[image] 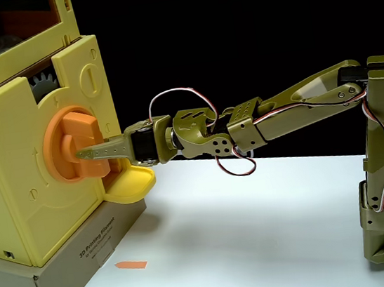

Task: Turn the button of vending machine.

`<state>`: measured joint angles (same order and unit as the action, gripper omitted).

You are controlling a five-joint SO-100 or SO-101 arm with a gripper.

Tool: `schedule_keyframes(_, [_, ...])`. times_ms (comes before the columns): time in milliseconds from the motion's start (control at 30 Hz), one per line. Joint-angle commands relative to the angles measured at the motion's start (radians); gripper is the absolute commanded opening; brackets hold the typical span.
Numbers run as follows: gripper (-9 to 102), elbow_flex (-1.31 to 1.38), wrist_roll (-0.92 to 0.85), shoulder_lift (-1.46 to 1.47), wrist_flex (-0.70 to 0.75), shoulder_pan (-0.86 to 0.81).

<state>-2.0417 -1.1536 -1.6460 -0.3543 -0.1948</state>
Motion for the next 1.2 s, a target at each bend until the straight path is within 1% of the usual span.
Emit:
schedule_keyframes(0, [24, 0.051, 0.003, -0.008, -0.014, 0.002])
schedule_keyframes(167, [17, 0.046, 0.003, -0.009, -0.014, 0.005])
schedule_keyframes(267, [10, 0.044, 0.000, -0.011, -0.018, 0.008])
schedule_keyframes(433, [1, 0.029, -0.002, -0.018, -0.051, 0.009])
schedule_keyframes(667, [-1, 0.021, 0.005, -0.026, -0.066, 0.005])
schedule_keyframes(833, [-1, 0.020, 0.028, -0.026, -0.067, 0.006])
schedule_keyframes(1000, [-1, 0.018, 0.133, -0.028, -0.071, 0.008])
schedule_keyframes(1167, [-1, 0.020, 0.402, -0.038, -0.080, 0.009])
